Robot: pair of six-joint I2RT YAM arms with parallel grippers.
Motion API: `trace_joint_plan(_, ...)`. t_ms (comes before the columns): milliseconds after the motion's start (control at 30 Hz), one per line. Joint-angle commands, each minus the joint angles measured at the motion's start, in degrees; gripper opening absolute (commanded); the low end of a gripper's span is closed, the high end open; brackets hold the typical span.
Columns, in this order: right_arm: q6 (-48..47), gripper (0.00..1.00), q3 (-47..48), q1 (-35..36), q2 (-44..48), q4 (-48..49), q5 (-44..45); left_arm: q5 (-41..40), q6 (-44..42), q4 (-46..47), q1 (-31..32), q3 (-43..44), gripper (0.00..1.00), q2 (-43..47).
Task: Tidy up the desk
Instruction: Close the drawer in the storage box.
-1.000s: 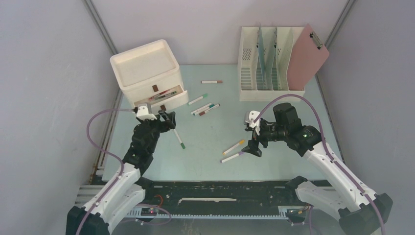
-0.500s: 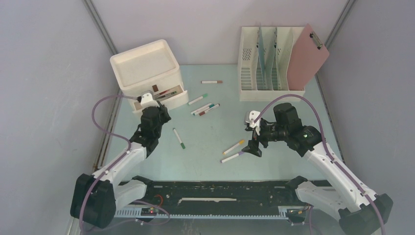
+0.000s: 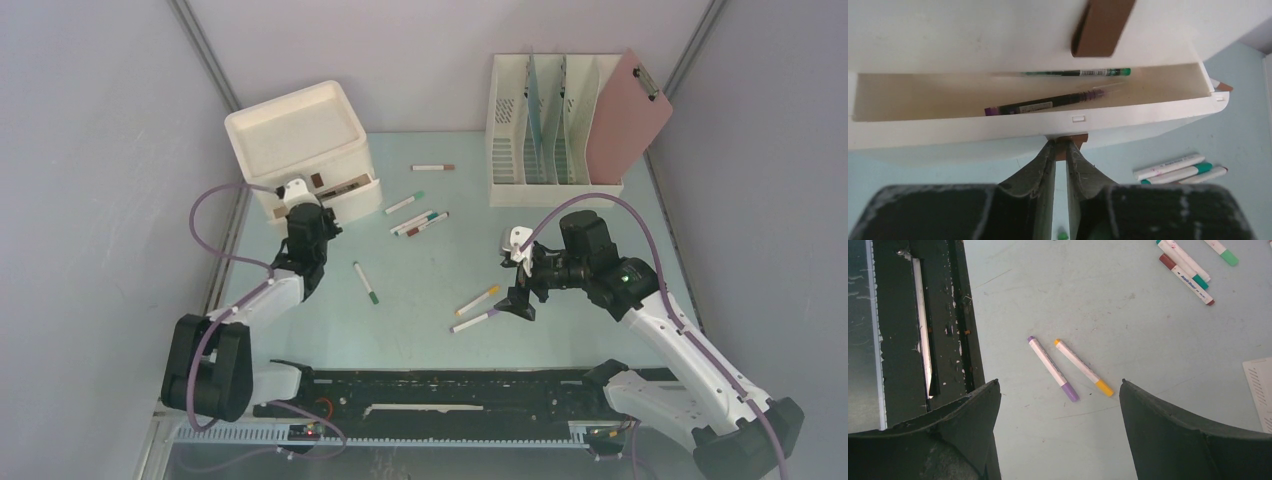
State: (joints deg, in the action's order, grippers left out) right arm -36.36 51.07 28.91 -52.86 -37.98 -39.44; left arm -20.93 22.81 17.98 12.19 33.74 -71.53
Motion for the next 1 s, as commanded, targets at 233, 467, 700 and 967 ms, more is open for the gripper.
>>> trace_joint_plan(233,-1.17,0.95,2.19,0.19,1.20,0.11,-0.02,-0.60,-1.92,6.55,-5.18,6.84,0.28,-4.83)
trace_joint_plan(467,-1.26,0.95,2.14,0.20,1.27,0.13,0.14,0.93,-2.41,6.98,-6.46,7.98,0.35,-6.50)
trace_joint_plan(700,-1.26,0.95,2.19,0.10,1.31,0.10,0.15,3.47,-1.89,8.41,-6.87,6.42,0.37,-5.71)
trace_joint_plan(967,-1.26,0.95,2.18,0.02,1.35,0.01,0.05,15.06,1.70,15.89,-6.99,-2.59,0.51,1.76)
